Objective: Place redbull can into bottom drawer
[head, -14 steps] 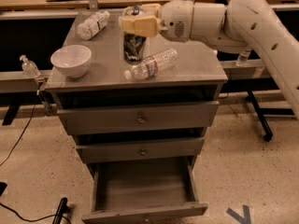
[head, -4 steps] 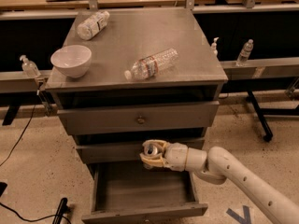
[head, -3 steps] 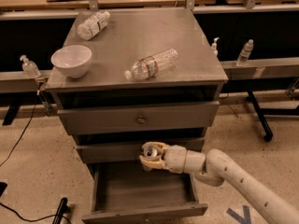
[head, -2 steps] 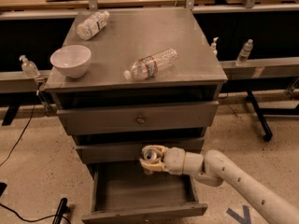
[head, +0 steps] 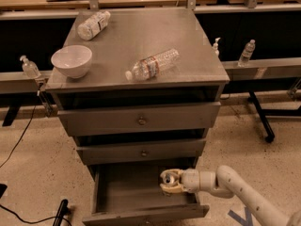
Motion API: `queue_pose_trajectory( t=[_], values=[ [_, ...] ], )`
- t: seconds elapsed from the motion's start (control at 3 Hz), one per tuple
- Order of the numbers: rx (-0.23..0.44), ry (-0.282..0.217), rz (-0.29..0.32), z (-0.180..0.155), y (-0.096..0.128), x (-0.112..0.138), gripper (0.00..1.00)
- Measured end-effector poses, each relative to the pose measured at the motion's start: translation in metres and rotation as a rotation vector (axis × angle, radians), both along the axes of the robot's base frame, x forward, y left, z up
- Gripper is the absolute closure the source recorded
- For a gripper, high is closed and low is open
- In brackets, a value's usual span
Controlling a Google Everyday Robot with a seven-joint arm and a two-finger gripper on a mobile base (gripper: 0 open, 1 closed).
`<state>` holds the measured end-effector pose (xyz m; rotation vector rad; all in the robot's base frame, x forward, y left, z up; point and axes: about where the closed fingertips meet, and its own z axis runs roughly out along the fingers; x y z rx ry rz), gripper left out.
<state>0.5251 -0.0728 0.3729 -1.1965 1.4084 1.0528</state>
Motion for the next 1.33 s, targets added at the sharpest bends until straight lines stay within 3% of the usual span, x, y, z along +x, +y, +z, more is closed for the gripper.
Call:
queue_pose_trajectory(
  t=[0.33, 0.67, 1.33],
  values=[
    [-0.008, 0.006, 0.017, -0.039, -0.016, 0.000, 1.00],
    [-0.038, -0.019, -0.012, -0.067, -0.021, 0.011, 1.00],
    [-0.039, 0.038, -0.083, -0.127, -0.018, 0.033, 1.00]
  ],
)
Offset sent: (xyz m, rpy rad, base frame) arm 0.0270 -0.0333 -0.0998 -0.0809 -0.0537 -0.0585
